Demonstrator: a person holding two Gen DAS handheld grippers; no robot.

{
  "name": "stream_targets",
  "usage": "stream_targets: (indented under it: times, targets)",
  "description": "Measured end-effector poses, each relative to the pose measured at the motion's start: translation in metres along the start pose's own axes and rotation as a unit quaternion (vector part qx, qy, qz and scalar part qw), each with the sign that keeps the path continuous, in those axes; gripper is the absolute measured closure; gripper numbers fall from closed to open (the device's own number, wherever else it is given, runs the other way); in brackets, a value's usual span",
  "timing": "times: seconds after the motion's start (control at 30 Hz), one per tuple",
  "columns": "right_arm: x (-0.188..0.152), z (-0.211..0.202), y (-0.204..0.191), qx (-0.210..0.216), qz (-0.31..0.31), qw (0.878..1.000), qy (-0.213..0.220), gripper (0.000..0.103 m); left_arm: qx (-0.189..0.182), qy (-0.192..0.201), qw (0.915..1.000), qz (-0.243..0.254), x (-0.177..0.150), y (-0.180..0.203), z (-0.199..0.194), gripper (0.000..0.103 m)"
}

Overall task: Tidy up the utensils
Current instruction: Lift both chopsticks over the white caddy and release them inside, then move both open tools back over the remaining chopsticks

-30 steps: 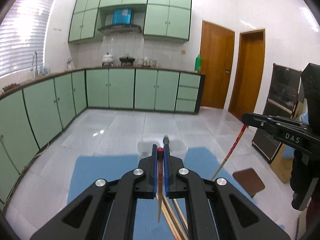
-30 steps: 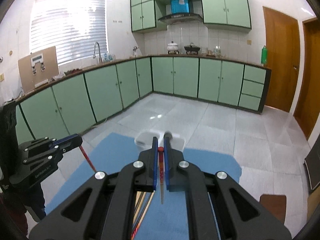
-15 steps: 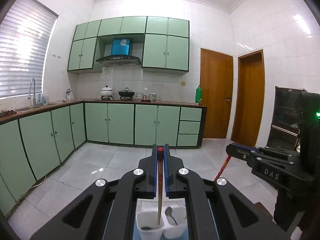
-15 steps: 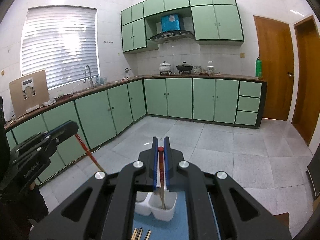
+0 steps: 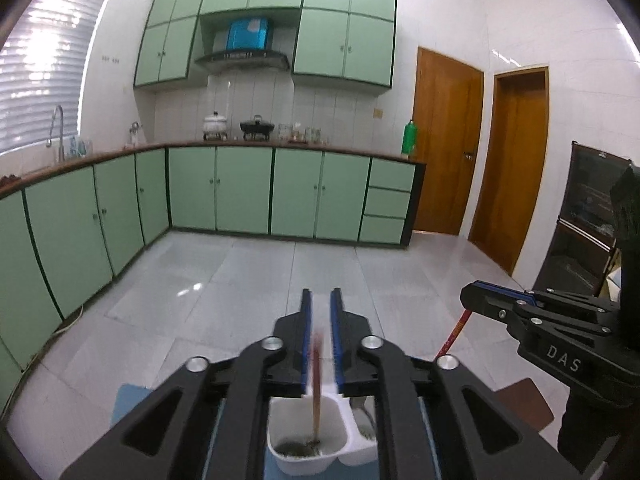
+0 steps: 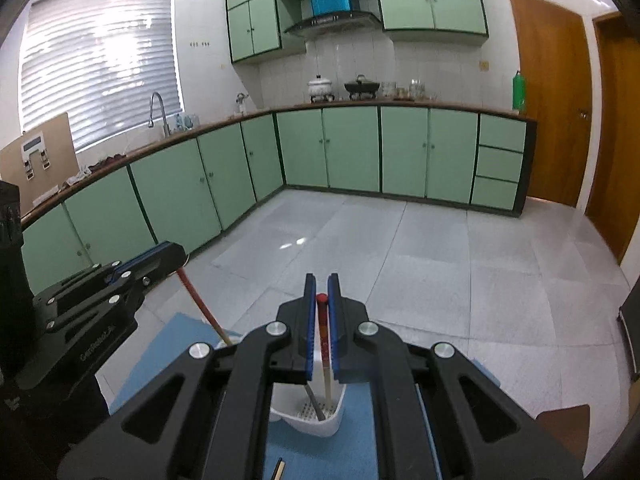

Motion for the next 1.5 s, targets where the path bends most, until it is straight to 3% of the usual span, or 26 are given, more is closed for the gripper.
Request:
stream_targets:
  times: [0.07,0.13,0.2,0.3,0.47,0.57,0.73,1.03,1.27,1.5]
  targets:
    - [-0.003,-0.004,0.001,-0.004,0.002,1.0,0.003,0.085,0.0,0.002,1.0,0.0,-0.001,-0.002,-0.006,0.075]
    - [-0.005,-0.011,0.002,-0.011,0.004,1.0,0.011,0.071,0.003,0.003,1.0,0.0,-0.001,-0.004,-0.014,0.07]
    - [-0.009,-0.024,0.005,-0.021,0.004,1.0,0.018,0.067,0.005,0.007,1.0,0.0,0.0,-0.007,-0.024,0.064]
    - [-0.016,-0.044,0.007,-0.034,0.006,0.999,0.034,0.05,0.014,0.012,0.9998,0.003,-0.006,-0.009,-0.047,0.051]
    - [-0.047,-0.086,0.005,-0.052,-0.003,0.997,0.056,0.028,0.024,0.005,0.9997,0.006,-0.036,-0.009,-0.088,0.033]
    - [-0.082,-0.11,0.001,-0.059,0.001,0.996,0.06,0.014,0.034,-0.01,0.9993,0.006,-0.073,-0.009,-0.113,0.026]
    - [-0.153,-0.127,-0.008,-0.06,0.024,0.997,0.03,0.012,0.047,-0.051,0.9976,0.001,-0.139,-0.01,-0.137,0.025]
    - [-0.27,-0.122,-0.03,-0.052,0.066,0.994,-0.064,0.012,0.066,-0.13,0.9892,-0.014,-0.243,-0.015,-0.151,0.024]
    - [-0.32,-0.117,-0.062,-0.042,0.05,0.992,-0.11,0.012,0.08,-0.179,0.9805,-0.014,-0.294,-0.017,-0.154,0.024]
    - [-0.345,-0.118,-0.088,-0.042,0.014,0.991,-0.126,0.017,0.088,-0.196,0.9765,-0.01,-0.315,-0.014,-0.158,0.024]
Point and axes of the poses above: each gripper's, at about its wrist camera, not at the fingertips, and z roughly the way its jaws point, y to its right, x to its top, the point moved 6 cm from there along z, roughly the way its jaws point, and after that the axes turned 1 degree about -z, right-handed, at the moved point
